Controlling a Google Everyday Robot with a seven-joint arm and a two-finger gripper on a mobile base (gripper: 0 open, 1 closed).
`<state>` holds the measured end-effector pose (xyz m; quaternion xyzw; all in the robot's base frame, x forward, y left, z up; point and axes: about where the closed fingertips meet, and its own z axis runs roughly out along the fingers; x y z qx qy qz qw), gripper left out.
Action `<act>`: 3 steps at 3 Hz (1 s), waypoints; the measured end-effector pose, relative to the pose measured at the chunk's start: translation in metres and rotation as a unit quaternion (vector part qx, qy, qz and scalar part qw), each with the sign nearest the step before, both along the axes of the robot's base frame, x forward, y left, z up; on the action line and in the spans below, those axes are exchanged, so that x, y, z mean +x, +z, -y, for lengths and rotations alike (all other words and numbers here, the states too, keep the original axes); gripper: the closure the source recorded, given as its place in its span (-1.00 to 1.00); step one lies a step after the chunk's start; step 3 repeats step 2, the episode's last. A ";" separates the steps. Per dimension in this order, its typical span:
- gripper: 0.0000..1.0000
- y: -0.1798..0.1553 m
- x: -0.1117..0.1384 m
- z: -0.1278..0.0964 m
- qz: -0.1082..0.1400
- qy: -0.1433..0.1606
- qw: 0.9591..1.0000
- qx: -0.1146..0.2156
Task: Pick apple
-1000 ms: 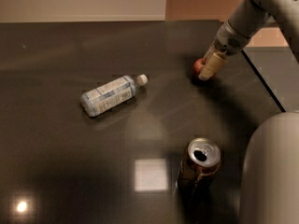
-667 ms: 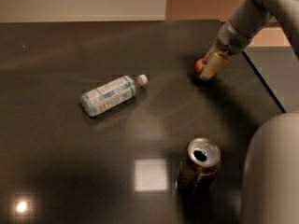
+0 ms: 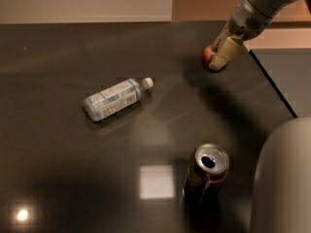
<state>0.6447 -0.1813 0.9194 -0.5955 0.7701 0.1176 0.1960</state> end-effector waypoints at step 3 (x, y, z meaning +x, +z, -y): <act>1.00 0.052 -0.009 -0.021 0.047 0.008 0.999 0.016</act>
Offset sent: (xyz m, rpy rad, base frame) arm -0.0756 0.0093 0.0753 -0.0193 0.0254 0.0843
